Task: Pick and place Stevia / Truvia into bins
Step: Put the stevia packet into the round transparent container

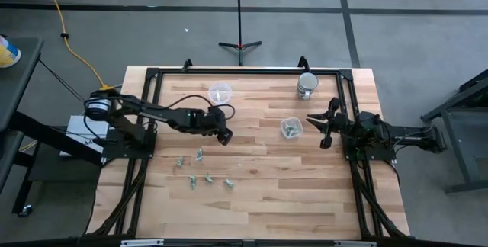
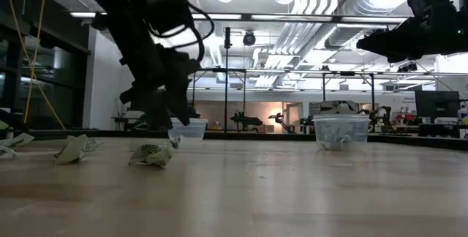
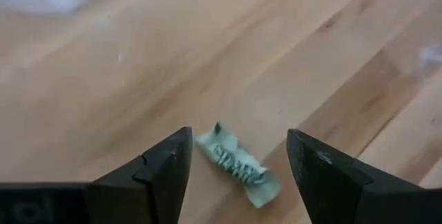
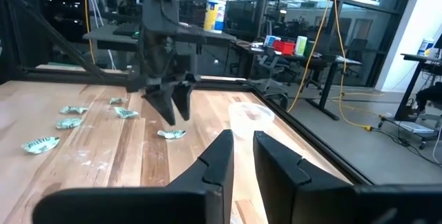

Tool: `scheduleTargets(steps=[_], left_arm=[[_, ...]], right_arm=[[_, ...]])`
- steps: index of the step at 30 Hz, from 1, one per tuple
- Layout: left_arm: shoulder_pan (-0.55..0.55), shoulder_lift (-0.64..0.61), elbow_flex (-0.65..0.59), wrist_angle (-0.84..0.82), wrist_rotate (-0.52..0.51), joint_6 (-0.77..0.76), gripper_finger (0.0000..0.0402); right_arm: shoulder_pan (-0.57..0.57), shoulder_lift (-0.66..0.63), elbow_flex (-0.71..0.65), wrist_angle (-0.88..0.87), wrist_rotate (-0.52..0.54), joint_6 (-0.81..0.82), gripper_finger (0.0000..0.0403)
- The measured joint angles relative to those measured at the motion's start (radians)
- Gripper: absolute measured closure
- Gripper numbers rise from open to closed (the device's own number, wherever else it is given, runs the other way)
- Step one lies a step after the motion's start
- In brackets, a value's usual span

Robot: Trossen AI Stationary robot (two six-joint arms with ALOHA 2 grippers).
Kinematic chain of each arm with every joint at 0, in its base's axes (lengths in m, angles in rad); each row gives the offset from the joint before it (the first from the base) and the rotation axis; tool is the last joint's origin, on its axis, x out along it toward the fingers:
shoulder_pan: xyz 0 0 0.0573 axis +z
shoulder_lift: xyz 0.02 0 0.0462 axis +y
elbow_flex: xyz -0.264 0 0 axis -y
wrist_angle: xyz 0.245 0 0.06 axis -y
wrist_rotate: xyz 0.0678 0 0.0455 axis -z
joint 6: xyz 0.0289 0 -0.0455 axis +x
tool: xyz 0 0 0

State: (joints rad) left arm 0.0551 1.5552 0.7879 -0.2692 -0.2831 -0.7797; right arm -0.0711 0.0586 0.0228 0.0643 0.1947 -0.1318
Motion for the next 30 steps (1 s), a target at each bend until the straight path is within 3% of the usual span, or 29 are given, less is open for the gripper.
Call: scheduleTargets(steps=[6,14,19,26,30], left_arm=[[0.005,0.062,0.000,-0.002,0.061,-0.013,0.0133],[0.004,0.111,0.004,0.004,0.048,0.024,0.0157],[0.005,0.113,0.003,0.007,0.041,0.111,0.0220],[0.004,0.120,0.054,-0.002,0.071,0.248,0.0371],[0.010,0.119,0.127,-0.019,0.026,0.359,0.0368]], right_arm=[[0.000,0.000,0.000,0.000,-0.003,0.000,0.0359],[0.000,0.000,0.000,0.000,-0.003,0.000,0.0361],[0.000,0.000,0.000,0.000,-0.003,0.000,0.0358],[0.000,0.000,0.000,0.000,-0.003,0.000,0.0355],[0.000,0.000,0.000,0.000,-0.003,0.000,0.0360]])
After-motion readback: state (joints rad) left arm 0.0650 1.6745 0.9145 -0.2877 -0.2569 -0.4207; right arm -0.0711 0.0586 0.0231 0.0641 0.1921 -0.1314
